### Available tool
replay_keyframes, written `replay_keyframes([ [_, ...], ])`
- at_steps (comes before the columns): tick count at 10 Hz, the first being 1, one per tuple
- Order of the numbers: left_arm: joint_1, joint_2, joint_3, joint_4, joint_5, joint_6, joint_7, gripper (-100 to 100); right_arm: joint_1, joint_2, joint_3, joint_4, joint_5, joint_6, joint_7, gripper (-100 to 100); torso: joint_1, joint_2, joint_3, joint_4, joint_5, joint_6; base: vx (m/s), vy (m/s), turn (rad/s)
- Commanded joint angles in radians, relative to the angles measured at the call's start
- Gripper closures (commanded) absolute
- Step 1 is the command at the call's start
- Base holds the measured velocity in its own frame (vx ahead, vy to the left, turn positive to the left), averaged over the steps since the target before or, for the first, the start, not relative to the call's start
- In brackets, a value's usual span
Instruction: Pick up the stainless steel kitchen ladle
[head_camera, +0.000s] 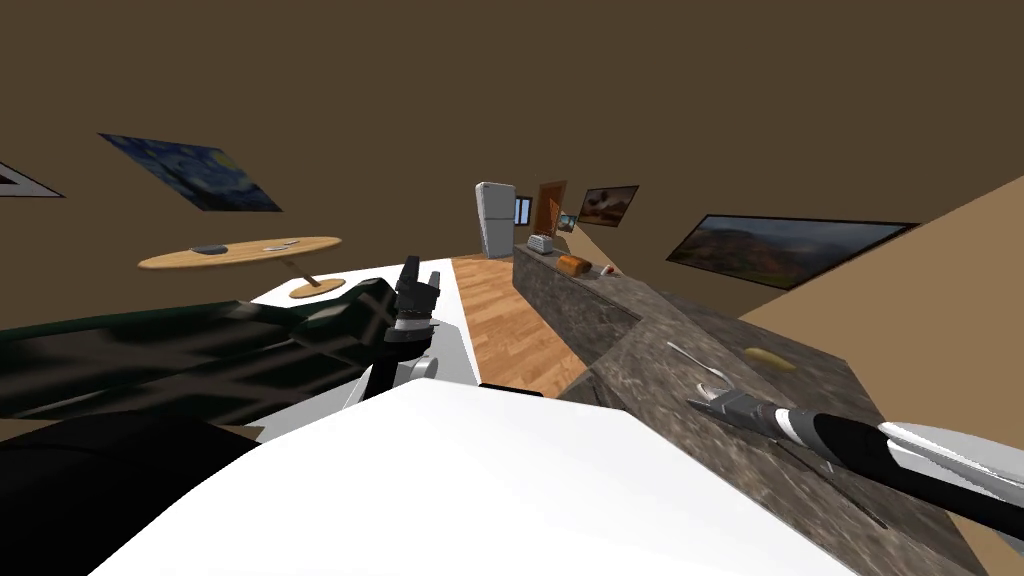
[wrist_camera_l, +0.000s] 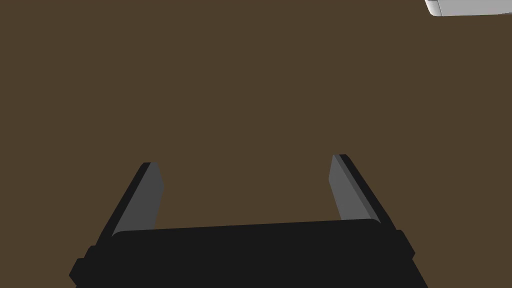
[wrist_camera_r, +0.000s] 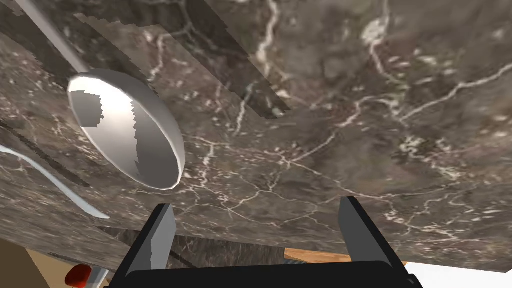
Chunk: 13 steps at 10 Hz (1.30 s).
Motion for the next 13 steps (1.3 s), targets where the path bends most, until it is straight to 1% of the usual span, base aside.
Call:
replay_keyframes([
  [1,0.000,0.000,0.000,0.000,0.000,0.000,0.000,0,0.032,-0.039,0.046,0.033,0.010,0.011,0.011,-100,0.000,0.000,0.000,0.000,0.000,0.000,0.009,-0.059,0.314],
  [2,0.000,0.000,0.000,0.000,0.000,0.000,0.000,0,0.032,-0.039,0.046,0.033,0.010,0.011,0.011,-100,-0.001,0.000,0.000,0.000,0.000,0.000,0.003,-0.054,0.095],
  [3,0.000,0.000,0.000,0.000,0.000,0.000,0.000,0,0.047,-0.055,0.077,0.062,0.018,0.010,0.019,-100,-0.001,0.000,0.000,0.000,0.000,0.001,0.000,-0.045,0.145],
  [4,0.000,0.000,0.000,0.000,0.000,0.000,0.000,0,0.047,-0.055,0.077,0.062,0.018,0.010,0.019,-100,-0.001,0.001,0.000,0.000,0.000,0.001,0.000,-0.035,0.078],
  [5,0.000,0.000,0.000,0.000,0.000,0.000,0.000,0,0.061,-0.067,0.107,0.087,0.025,0.010,0.027,-100,0.000,0.001,0.000,0.000,-0.001,0.001,0.000,-0.033,0.151],
  [6,0.000,0.000,0.000,0.000,0.000,0.000,0.000,0,0.061,-0.067,0.107,0.087,0.025,0.010,0.027,-100,0.000,0.000,0.000,0.000,-0.001,0.001,0.003,-0.033,0.084],
  [8,0.000,0.000,0.000,0.000,0.000,0.000,0.000,0,0.088,-0.078,0.160,0.123,0.036,0.008,0.041,-100,0.000,0.000,0.000,0.000,0.000,0.001,0.002,-0.054,0.168],
  [9,0.000,0.000,0.000,0.000,0.000,0.000,0.000,0,0.088,-0.078,0.160,0.123,0.036,0.008,0.041,-100,-0.002,0.000,0.000,0.000,-0.001,0.001,-0.004,-0.054,0.064],
  [10,0.000,0.000,0.000,0.000,0.000,0.000,0.000,0,0.109,-0.074,0.201,0.141,0.043,0.006,0.050,-100,-0.001,0.001,0.000,0.000,-0.001,0.001,0.007,-0.075,0.146],
  [11,0.000,0.000,0.000,0.000,0.000,0.000,0.000,0,0.109,-0.074,0.201,0.141,0.043,0.006,0.050,-100,-0.002,0.000,0.000,0.000,-0.001,0.001,0.008,-0.063,0.096],
  [12,0.000,0.000,0.000,0.000,0.000,0.000,0.000,0,0.119,-0.061,0.221,0.143,0.046,0.004,0.054,-100,-0.002,0.000,0.000,0.000,-0.001,0.001,0.018,-0.056,0.085],
  [13,0.000,0.000,0.000,0.000,0.000,0.000,0.000,0,0.099,-0.056,0.214,0.159,0.055,-0.001,0.053,-100,-0.002,-0.001,0.000,0.000,-0.001,0.001,0.010,-0.030,0.021],
])
